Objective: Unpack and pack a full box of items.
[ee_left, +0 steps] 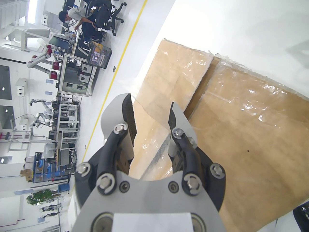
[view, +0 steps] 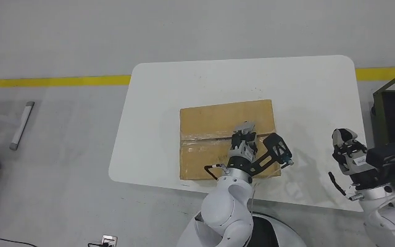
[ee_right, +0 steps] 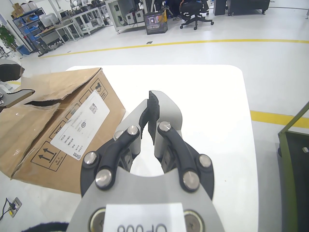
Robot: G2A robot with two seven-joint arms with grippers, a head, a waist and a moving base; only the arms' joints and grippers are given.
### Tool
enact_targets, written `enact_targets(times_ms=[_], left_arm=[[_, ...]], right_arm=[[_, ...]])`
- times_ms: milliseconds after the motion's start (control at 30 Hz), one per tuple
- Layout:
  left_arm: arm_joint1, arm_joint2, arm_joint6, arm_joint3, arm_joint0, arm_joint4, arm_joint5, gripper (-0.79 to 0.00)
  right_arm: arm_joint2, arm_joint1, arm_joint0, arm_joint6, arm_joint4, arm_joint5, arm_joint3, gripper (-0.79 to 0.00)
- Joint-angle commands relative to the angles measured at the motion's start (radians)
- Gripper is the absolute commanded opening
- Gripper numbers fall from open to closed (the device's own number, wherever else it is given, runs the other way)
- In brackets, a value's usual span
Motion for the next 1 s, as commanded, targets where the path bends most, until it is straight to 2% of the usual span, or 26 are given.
enact_targets(times_ms=[0,67,133,267,367,433,467,500,700,833,967], left_arm=[[-0.001,-0.001,0.004,0.0,0.002,0.004,0.002,-0.468],[-0.002,-0.006,0.007,0.007,0.002,0.003,0.007,-0.477],[-0.004,-0.012,0.011,0.017,0.0,0.002,0.012,-0.542],[-0.007,-0.018,0.012,0.035,-0.001,0.002,0.018,-0.56],[-0.01,-0.018,0.011,0.037,0.001,-0.007,0.02,-0.606],[-0.012,-0.017,0.009,0.04,-0.001,-0.01,0.02,-0.671],[-0.013,-0.016,0.01,0.04,-0.002,-0.011,0.021,-0.748],[-0.014,-0.016,0.011,0.041,-0.002,-0.01,0.022,-0.785],[-0.015,-0.037,0.048,-0.001,0.011,-0.027,0.057,-0.785],[-0.011,-0.091,0.066,-0.071,0.031,-0.038,0.088,-0.785],[-0.004,-0.185,0.054,-0.167,0.063,-0.036,0.128,-0.785]], right_arm=[[0.001,0.0,0.0,-0.001,-0.002,-0.001,0.001,-0.785],[0.002,-0.001,-0.002,-0.002,-0.003,-0.001,0.002,-0.785],[0.003,-0.001,-0.005,-0.002,-0.005,-0.003,0.001,-0.785],[0.009,-0.001,-0.011,-0.004,-0.005,-0.004,0.001,-0.785],[0.014,-0.002,-0.012,-0.004,-0.004,-0.005,0.002,-0.785],[0.015,-0.002,-0.012,-0.004,-0.003,-0.006,0.002,-0.785],[0.016,-0.002,-0.012,-0.003,-0.004,-0.005,0.002,-0.785],[0.017,-0.002,-0.011,-0.003,-0.004,-0.006,0.001,-0.785],[0.016,-0.003,0.005,0.014,0.039,-0.026,-0.021,-0.785],[0.019,-0.002,0.023,0.043,0.081,-0.044,-0.042,-0.785],[0.018,-0.001,0.039,0.071,0.117,-0.057,-0.058,-0.785]])
